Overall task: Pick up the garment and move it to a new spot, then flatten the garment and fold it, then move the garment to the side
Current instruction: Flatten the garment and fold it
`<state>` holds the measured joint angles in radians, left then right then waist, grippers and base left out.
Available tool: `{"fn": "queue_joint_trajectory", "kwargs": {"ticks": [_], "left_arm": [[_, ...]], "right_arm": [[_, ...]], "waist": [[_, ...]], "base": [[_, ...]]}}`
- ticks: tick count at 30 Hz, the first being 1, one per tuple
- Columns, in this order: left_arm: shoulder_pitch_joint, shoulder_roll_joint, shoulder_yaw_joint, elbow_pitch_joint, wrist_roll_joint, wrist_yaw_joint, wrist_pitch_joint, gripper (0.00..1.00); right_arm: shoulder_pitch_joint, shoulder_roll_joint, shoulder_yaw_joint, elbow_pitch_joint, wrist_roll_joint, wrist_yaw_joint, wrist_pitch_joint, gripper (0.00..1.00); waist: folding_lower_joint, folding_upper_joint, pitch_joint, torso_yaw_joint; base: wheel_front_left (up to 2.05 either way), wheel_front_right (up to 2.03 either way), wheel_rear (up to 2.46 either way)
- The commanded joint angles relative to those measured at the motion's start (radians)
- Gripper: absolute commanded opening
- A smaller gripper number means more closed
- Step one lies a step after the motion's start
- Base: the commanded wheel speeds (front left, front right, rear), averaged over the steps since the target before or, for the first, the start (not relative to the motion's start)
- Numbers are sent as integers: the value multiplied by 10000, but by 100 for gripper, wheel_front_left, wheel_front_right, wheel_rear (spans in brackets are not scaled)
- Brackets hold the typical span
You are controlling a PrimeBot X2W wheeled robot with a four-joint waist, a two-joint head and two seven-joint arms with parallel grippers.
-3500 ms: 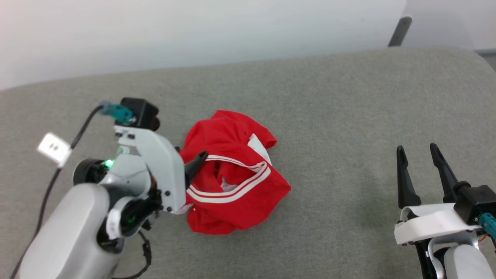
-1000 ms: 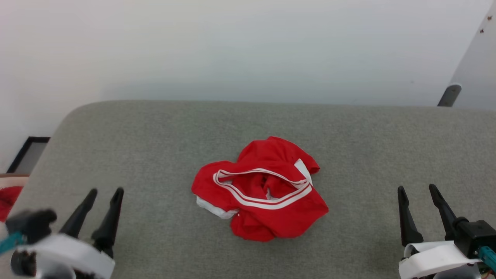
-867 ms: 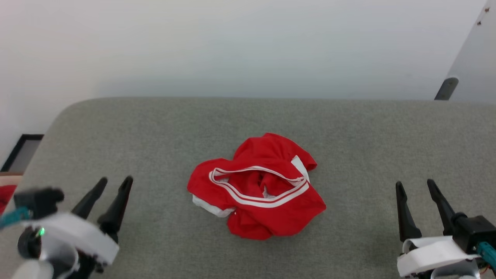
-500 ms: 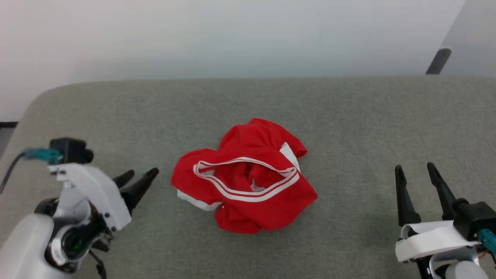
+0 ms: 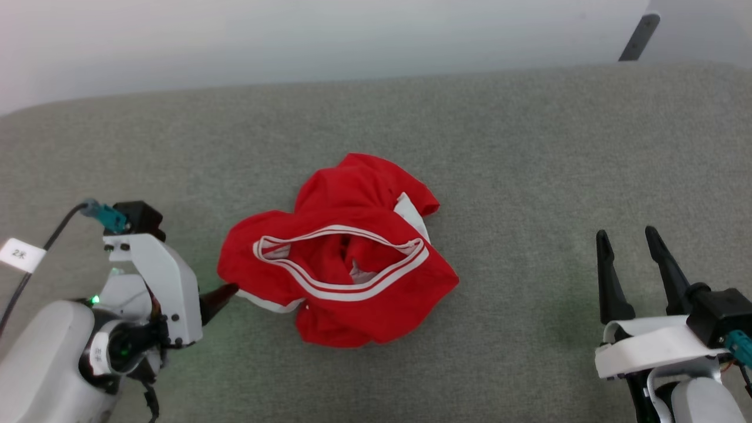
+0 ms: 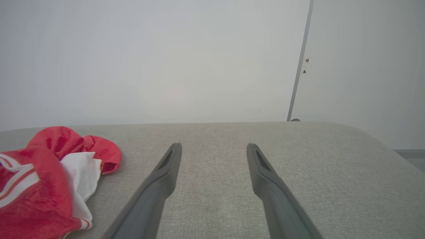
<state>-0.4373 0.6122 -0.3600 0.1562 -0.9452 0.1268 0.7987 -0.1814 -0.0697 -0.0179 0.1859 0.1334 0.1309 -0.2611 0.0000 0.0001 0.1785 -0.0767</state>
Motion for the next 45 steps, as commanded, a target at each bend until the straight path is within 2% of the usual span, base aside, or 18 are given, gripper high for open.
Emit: {"fn": "queue_joint_trajectory", "kwargs": {"ticks": [1, 11, 18, 19, 20, 21, 27, 32, 39, 45], "left_arm": [[-180, -18, -43, 124, 43, -135, -65, 100], [-933, -308, -502, 1378, 400, -843, -345, 100], [-1296, -834, -771, 2522, 284, -1207, -410, 100], [-1333, -910, -778, 2660, 213, -1274, -345, 93], [-1374, -942, -835, 2770, 226, -1354, -341, 93], [-1400, -984, -873, 2896, 214, -1369, -284, 0], [-1583, -1115, -914, 3393, 55, -1518, -132, 0], [-1727, -893, -798, 3315, -3, -1480, -58, 0], [-1453, -267, -428, 2320, -120, -1137, 51, 0], [-771, 495, -39, 1014, -187, -574, 217, 0]], "right_arm": [[-214, 41, 24, -56, 61, -3, -50, 100], [-491, 91, 53, -236, 97, -3, -54, 100], [-606, 103, 91, -254, 108, -3, -56, 100], [-619, 105, 93, -250, 108, -3, -56, 100], [-633, 107, 105, -236, 110, -3, -56, 100], [-648, 106, 105, -227, 115, -3, -56, 100], [-622, 110, 61, -246, 87, -3, -56, 100], [-495, 98, -14, -222, 62, -3, -56, 100], [-296, 57, -74, -161, 46, -3, -57, 100], [-104, 23, -18, -115, 28, -3, -57, 100]], "waist": [[0, -1, 276, -190], [0, -1, 859, -291], [0, -1, 1017, -296], [0, -1, 1022, -294], [0, -1, 1026, -297], [0, -1, 1025, -295], [0, -1, 955, -264], [0, -1, 783, -185], [0, -1, 408, 27], [0, -1, 86, 272]], "base": [[0, 0, 0], [0, 0, 0], [0, 0, 0], [0, 0, 0], [0, 0, 0], [0, 0, 0], [0, 0, 0], [0, 0, 0], [0, 0, 0], [0, 0, 0]]}}
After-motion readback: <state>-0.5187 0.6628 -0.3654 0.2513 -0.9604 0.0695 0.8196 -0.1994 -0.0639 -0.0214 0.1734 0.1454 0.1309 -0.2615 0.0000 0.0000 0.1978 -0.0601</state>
